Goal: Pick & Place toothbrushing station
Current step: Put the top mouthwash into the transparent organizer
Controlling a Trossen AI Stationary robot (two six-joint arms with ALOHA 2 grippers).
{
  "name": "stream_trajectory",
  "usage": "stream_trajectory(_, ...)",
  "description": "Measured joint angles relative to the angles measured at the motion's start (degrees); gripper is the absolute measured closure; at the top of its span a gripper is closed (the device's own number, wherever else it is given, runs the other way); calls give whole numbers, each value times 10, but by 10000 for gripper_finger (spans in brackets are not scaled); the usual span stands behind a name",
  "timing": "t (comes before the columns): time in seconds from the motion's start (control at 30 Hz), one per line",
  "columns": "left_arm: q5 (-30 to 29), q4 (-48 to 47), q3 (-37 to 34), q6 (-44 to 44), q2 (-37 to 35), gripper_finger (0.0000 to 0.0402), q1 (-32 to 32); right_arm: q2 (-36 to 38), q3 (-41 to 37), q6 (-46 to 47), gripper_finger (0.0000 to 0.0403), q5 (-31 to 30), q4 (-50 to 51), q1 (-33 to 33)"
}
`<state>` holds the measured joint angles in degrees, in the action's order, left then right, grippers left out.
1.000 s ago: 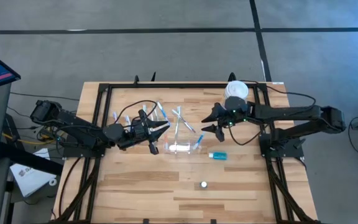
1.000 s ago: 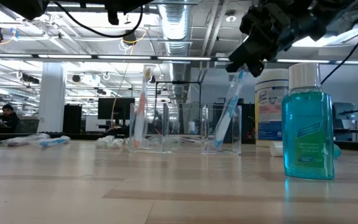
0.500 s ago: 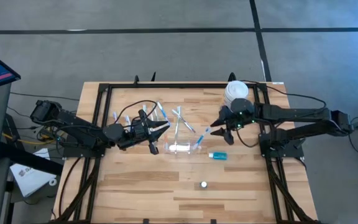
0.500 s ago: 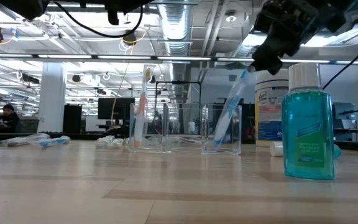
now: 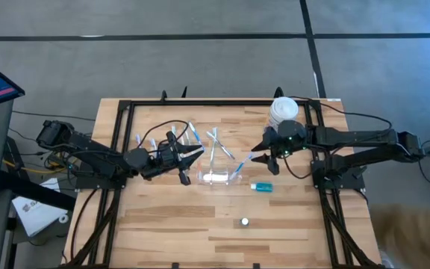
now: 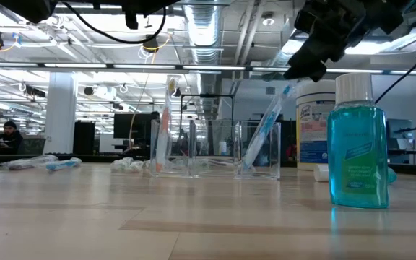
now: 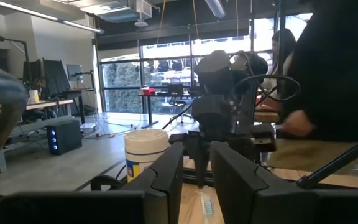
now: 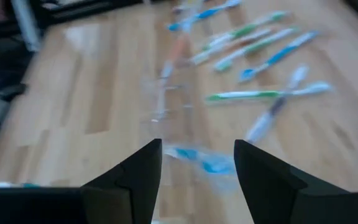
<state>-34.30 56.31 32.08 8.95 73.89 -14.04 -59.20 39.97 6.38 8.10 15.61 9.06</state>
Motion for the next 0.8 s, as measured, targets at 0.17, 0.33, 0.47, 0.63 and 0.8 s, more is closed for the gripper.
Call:
stream_trajectory(0.17, 0, -4, 0, 0, 0, 326, 0, 1, 25, -8, 212, -22, 35, 0)
stream_trajectory(0.33, 0, -5, 0, 0, 0, 326, 0, 0, 40, -8, 212, -8, 88, -19)
stream_trajectory(0.47, 0, -6, 0, 0, 0, 326, 0, 0, 40, 7, 212, -6, 119, -48)
stream_trajectory(0.63, 0, -6, 0, 0, 0, 326, 0, 0, 40, 18, 212, -8, 136, -84)
stream_trajectory(0.8, 0, -6, 0, 0, 0, 326, 0, 0, 40, 21, 212, -35, 131, -98)
